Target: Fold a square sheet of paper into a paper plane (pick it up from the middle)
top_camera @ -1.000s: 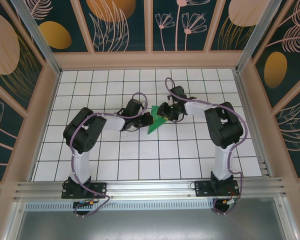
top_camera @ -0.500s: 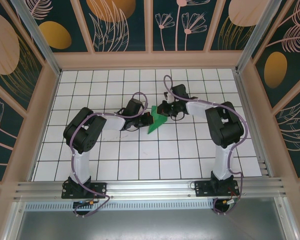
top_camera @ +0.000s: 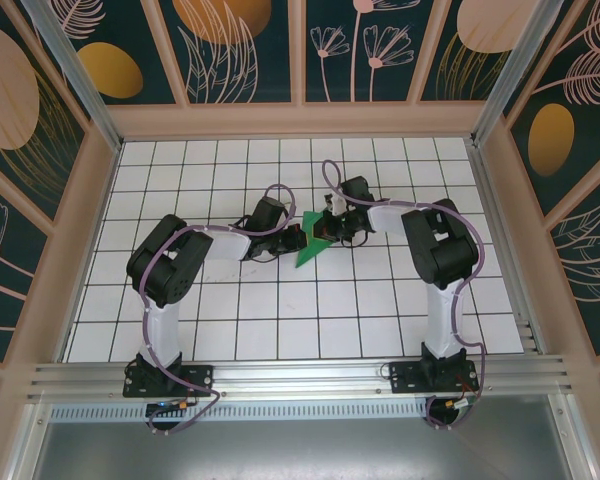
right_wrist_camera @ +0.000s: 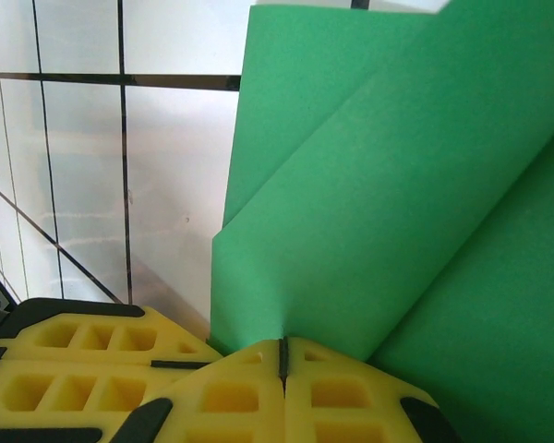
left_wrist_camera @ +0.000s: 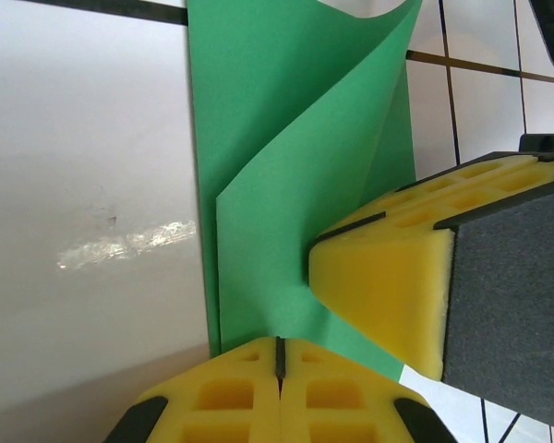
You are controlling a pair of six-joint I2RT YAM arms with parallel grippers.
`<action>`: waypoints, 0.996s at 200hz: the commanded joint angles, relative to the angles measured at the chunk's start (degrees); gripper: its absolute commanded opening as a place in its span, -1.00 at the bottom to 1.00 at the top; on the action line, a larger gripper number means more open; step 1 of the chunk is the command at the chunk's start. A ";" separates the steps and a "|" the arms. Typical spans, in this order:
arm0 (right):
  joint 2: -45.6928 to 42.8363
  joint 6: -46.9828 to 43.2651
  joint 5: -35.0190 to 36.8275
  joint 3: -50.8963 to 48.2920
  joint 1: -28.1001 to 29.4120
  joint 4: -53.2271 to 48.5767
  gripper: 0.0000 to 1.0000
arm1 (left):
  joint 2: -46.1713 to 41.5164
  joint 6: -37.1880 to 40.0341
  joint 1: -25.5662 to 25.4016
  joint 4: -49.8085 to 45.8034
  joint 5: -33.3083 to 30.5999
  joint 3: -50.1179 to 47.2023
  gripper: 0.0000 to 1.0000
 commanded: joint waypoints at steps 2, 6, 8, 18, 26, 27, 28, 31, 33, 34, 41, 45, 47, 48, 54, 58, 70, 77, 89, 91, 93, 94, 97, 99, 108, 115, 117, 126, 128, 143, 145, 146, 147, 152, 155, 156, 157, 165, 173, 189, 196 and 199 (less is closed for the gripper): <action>2.00 -1.67 4.45 1.07 -0.42 -1.59 -0.92 | 2.68 1.37 0.14 -6.41 -3.52 0.02 -0.98; 1.75 -1.59 4.18 1.24 -0.50 -1.45 -0.92 | 2.68 1.45 0.12 -6.59 -3.52 0.02 -0.98; 1.61 -1.47 3.93 1.25 -0.51 -1.26 -0.92 | 2.66 1.54 0.16 -6.69 -3.57 0.02 -0.98; 0.47 -1.26 2.42 1.02 -0.61 0.14 -0.92 | 2.62 1.92 0.12 -7.08 -3.70 0.02 -0.97; -0.50 -0.79 1.51 0.77 -0.61 1.38 -0.92 | 2.59 2.27 0.17 -7.44 -3.91 -0.07 -0.98; -0.61 -0.74 1.44 0.75 -0.61 1.57 -0.92 | 2.59 2.35 0.19 -7.51 -3.94 -0.07 -0.98; -0.72 -0.68 1.40 0.65 -0.65 1.71 -0.92 | 2.59 2.39 0.15 -7.54 -3.95 -0.03 -0.98; -0.90 -0.59 1.22 0.64 -0.69 2.09 -0.92 | 2.51 2.50 0.17 -7.72 -4.08 -0.04 -0.97; -1.04 -0.50 1.13 0.70 -0.69 2.19 -0.92 | 2.51 2.55 0.13 -7.79 -4.12 -0.02 -0.97; -1.10 -0.43 1.07 0.72 -0.69 2.33 -0.91 | 2.51 2.62 0.12 -7.81 -4.18 0.00 -0.97; -1.15 -0.06 1.13 0.88 -0.78 2.67 -0.92 | 2.46 2.85 0.12 -8.05 -4.31 -0.16 -0.97; -0.98 0.12 1.43 1.04 -0.86 2.65 -0.91 | 2.51 3.01 0.12 -8.10 -4.26 -0.16 -0.97; -0.86 0.21 1.58 1.24 -0.91 2.58 -0.92 | 2.46 2.97 0.12 -8.17 -4.30 -0.16 -0.98; -0.79 0.23 1.64 1.29 -0.93 2.57 -0.91 | 2.49 3.00 0.16 -8.18 -4.26 -0.16 -0.97; -0.30 0.42 2.00 1.56 -1.04 2.52 -0.92 | 2.51 3.10 0.14 -8.26 -4.23 -0.16 -0.97; 0.20 0.56 2.23 1.72 -1.19 2.44 -0.92 | 2.55 3.21 0.12 -8.28 -4.27 -0.16 -0.97; 1.21 1.33 2.98 1.73 -1.74 2.56 -0.91 | 2.59 3.36 0.10 -8.37 -4.23 -0.14 -0.97; 1.69 1.78 3.03 1.57 -2.19 2.88 -0.92 | 2.68 3.38 0.13 -8.35 -4.12 -0.15 -0.98; 2.04 2.60 3.95 1.12 -2.85 3.48 -0.92 | 2.76 3.48 0.12 -8.46 -3.97 -0.09 -0.98; 2.07 2.74 4.14 1.02 -2.95 3.51 -0.92 | 2.77 3.44 0.18 -8.46 -3.96 -0.14 -0.98; 2.17 2.75 4.19 1.00 -3.08 3.58 -0.92 | 2.77 3.51 0.13 -8.46 -3.92 -0.16 -0.98; 2.21 2.74 4.22 0.99 -3.16 3.64 -0.92 | 2.77 3.54 0.13 -8.46 -3.94 -0.20 -0.98; 2.23 2.74 4.46 0.99 -3.21 3.68 -0.92 | 2.81 3.56 0.12 -8.46 -3.93 -0.19 -0.98; 2.36 2.77 4.57 0.97 -3.28 3.65 -0.92 | 2.85 3.57 0.12 -8.50 -3.89 -0.23 -0.98; 2.58 2.85 5.23 1.29 -3.54 3.22 -0.92 | 2.82 3.55 0.12 -8.63 -3.88 -0.20 -0.98; 2.52 2.66 5.10 1.63 -3.63 2.94 -0.92 | 2.84 3.58 0.12 -8.63 -3.88 -0.20 -0.98; 2.46 2.64 5.06 1.68 -3.65 2.89 -0.92 | 2.83 3.57 0.16 -8.63 -3.88 -0.19 -0.98; 2.04 2.55 4.39 2.10 -3.67 2.98 -0.92 | 2.81 3.74 0.12 -8.75 -3.88 -0.17 -0.98; 1.96 2.55 4.25 2.17 -3.59 2.99 -0.92 | 2.80 3.68 0.14 -8.73 -3.87 -0.19 -0.98; 0.85 2.55 2.82 2.77 -3.48 3.70 -0.92 | 2.83 3.66 0.12 -8.72 -3.88 -0.15 -0.98; 0.72 2.55 2.67 2.82 -3.48 3.81 -0.92 | 2.85 3.72 0.12 -8.72 -3.88 -0.16 -0.99; 0.65 2.55 2.63 2.92 -3.45 3.84 -0.92 | 2.86 3.73 0.12 -8.72 -3.87 -0.16 -0.98; 0.62 2.55 2.57 2.96 -3.48 3.86 -0.92 | 2.86 3.74 0.12 -8.72 -3.87 -0.16 -0.98; 0.36 2.47 2.05 3.18 -3.36 3.92 -0.91 | 2.86 3.68 0.12 -8.72 -3.87 -0.14 -0.98; 0.31 2.46 1.80 3.25 -3.33 4.12 -0.91 | 2.82 3.69 0.12 -8.72 -3.87 -0.15 -0.98; 0.27 2.46 1.67 3.26 -3.29 4.17 -0.91 | 2.84 3.67 0.12 -8.72 -3.87 -0.15 -0.98; 0.25 2.46 1.60 3.23 -3.27 4.24 -0.91 | 2.85 3.71 0.12 -8.72 -3.87 -0.16 -0.98; 0.20 2.48 1.00 3.24 -3.24 4.59 -0.91 | 2.83 3.64 0.12 -8.72 -3.80 -0.16 -0.98; 0.46 2.38 0.25 3.31 -3.01 4.90 -0.91 | 2.89 3.63 0.12 -8.74 -3.79 -0.06 -0.98; 1.26 1.82 -1.67 3.10 -2.35 4.94 -0.91 | 2.95 3.61 0.11 -8.72 -3.94 0.03 -0.98; 1.69 1.52 -2.42 3.03 -1.84 4.73 -0.91 | 2.95 3.57 0.12 -8.72 -3.88 0.02 -0.98; 1.87 1.43 -2.49 3.03 -1.66 4.58 -0.91 | 2.90 3.57 0.12 -8.76 -3.87 0.02 -0.98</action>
